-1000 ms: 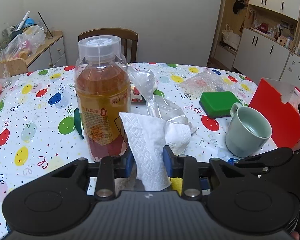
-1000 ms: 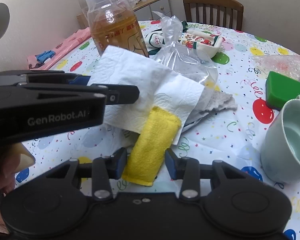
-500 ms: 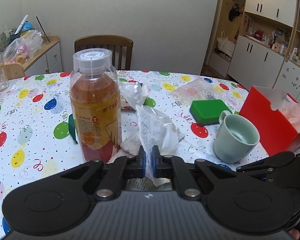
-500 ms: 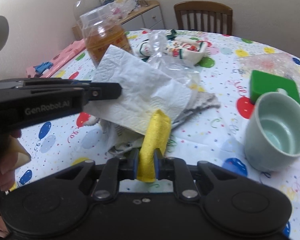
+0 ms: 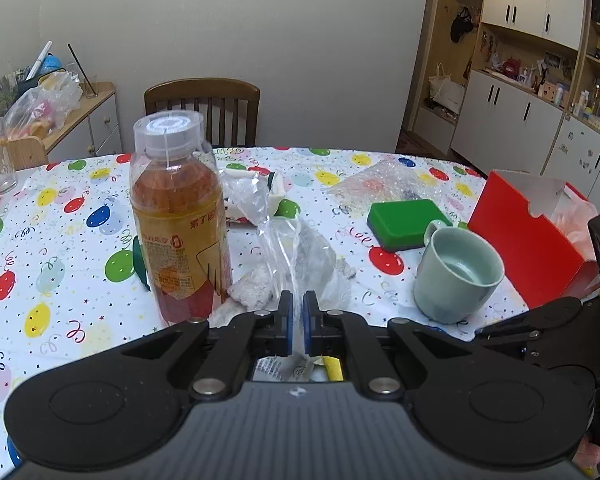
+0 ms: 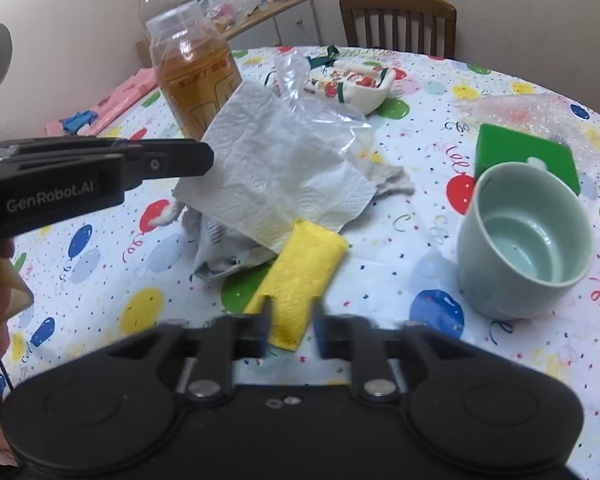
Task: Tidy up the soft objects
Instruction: 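Grasp the white tissue with the left tool while the right tool grasps the yellow sponge, then lift the yellow sponge with the right tool while the left tool holds the tissue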
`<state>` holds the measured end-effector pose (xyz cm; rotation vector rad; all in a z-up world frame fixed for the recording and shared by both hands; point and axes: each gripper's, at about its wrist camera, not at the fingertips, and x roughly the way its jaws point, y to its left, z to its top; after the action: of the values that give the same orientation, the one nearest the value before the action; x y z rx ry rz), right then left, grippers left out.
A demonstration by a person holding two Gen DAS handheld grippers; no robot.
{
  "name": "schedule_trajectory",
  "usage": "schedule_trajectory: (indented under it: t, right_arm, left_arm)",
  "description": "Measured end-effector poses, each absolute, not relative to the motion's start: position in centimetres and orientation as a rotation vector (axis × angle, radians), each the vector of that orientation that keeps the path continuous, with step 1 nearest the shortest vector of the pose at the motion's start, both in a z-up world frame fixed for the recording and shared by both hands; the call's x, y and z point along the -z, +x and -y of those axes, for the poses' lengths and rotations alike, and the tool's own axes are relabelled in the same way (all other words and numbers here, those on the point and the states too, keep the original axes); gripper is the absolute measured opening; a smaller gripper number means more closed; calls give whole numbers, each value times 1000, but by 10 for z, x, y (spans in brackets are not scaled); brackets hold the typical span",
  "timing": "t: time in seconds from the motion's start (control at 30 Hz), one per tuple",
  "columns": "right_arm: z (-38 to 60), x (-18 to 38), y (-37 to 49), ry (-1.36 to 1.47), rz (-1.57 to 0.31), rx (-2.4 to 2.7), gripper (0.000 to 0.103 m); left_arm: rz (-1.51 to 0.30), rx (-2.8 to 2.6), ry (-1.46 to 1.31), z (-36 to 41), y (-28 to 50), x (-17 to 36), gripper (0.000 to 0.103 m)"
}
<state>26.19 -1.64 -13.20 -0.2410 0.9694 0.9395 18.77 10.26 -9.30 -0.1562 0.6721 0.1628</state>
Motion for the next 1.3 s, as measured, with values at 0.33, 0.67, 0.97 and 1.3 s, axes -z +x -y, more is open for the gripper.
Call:
schedule_trajectory:
  t: [0.33,0.67,0.97,1.3]
  right_arm:
    - [1,148,279,-168,-1041,-870,62]
    - [-12,155,282,-178,-1058,-820,60]
    - [-5,149,285,-154,-1035,-791,28]
    - [-4,148,283,-181,-1039,-796,27]
  left_arm:
    - [-704,-101,-172,-112,195,103,5]
    - [-744,-49,-192,-118,204,111,6]
    - [-734,-20,-218,-117,207,112,2]
    - [-708,-32,-198,-115,200,101,1]
